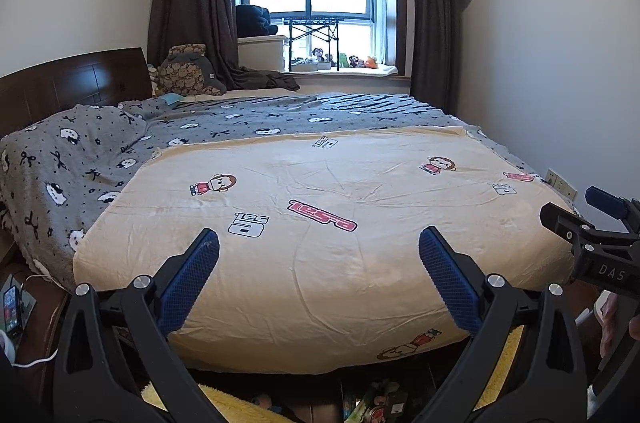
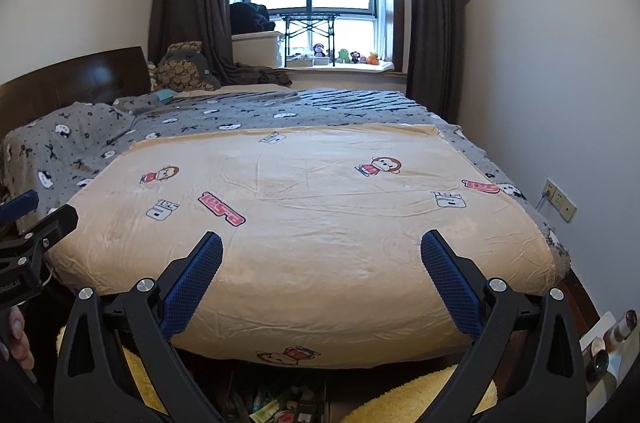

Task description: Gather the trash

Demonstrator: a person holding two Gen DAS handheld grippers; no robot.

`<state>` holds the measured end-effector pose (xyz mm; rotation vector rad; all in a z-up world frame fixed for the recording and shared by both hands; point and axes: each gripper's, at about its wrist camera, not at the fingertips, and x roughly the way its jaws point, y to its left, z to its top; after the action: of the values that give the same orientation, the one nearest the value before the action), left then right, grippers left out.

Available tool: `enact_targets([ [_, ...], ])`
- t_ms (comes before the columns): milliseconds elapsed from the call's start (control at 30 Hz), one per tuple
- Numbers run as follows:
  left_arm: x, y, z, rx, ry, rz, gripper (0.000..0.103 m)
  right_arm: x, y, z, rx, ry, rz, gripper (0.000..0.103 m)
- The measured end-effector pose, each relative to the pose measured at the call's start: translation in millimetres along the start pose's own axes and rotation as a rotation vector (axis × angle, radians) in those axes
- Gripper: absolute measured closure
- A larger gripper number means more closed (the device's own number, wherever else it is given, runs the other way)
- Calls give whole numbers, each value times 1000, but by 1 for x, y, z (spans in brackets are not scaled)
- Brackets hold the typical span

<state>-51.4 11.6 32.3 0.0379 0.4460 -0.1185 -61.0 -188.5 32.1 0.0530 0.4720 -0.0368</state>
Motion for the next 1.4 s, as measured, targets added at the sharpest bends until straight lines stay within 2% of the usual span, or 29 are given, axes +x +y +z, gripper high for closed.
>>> enact_targets([
  [600, 0, 1, 0, -12, 3, 11, 8, 1, 2, 1, 6, 8, 21, 4],
  [1400, 0, 2, 1, -16, 2, 13, 8, -1, 1, 0, 18, 6, 5, 4],
])
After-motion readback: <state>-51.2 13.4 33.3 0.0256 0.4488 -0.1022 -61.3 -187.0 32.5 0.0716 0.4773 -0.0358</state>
